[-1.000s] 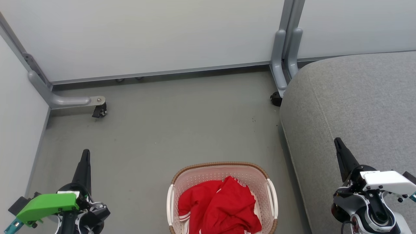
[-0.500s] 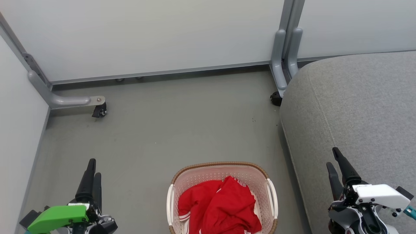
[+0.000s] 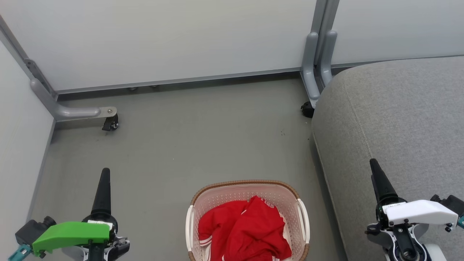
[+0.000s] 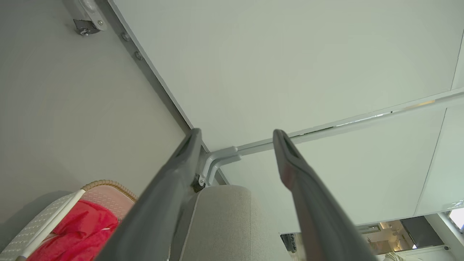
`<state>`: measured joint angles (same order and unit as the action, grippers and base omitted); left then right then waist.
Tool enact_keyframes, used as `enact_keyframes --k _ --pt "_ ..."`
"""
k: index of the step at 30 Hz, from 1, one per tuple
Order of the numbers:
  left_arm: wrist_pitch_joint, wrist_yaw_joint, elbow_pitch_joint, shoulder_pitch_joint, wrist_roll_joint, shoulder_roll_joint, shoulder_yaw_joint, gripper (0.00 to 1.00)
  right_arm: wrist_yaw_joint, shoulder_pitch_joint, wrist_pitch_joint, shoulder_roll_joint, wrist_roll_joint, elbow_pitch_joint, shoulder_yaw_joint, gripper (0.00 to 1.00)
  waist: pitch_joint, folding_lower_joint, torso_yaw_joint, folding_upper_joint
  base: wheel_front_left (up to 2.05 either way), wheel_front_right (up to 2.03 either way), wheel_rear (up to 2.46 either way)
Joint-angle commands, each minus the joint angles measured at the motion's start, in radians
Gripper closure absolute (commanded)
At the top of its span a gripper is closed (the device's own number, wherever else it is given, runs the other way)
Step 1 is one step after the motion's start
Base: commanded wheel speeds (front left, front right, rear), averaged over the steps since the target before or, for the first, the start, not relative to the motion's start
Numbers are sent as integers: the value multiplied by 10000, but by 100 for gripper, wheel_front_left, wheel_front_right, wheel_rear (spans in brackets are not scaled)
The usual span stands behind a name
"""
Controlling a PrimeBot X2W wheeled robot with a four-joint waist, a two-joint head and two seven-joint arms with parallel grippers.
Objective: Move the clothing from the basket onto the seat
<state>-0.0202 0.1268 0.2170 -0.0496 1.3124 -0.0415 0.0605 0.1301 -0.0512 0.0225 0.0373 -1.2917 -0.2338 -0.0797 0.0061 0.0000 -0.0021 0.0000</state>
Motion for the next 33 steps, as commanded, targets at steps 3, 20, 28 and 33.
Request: enact_keyframes --k 3,20,28,33 --pt "184 26 -489 -45 -932 -40 -163 0 2 -98 -209 69 968 396 159 0 18 0 15 0 0 0 0" --pt "823 29 -1078 282 -3562 -59 -628 0 3 174 -845 88 4159 890 752 0 -14 0 71 0 0 0 0" --pt "1085 34 -1127 430 -4760 -67 -924 0 4 313 -1114 97 5201 1049 815 0 -55 0 96 0 0 0 0" --pt "1246 36 -1229 487 -5515 -71 -1028 0 4 359 -1271 102 5811 1114 948 0 -67 0 102 0 0 0 0"
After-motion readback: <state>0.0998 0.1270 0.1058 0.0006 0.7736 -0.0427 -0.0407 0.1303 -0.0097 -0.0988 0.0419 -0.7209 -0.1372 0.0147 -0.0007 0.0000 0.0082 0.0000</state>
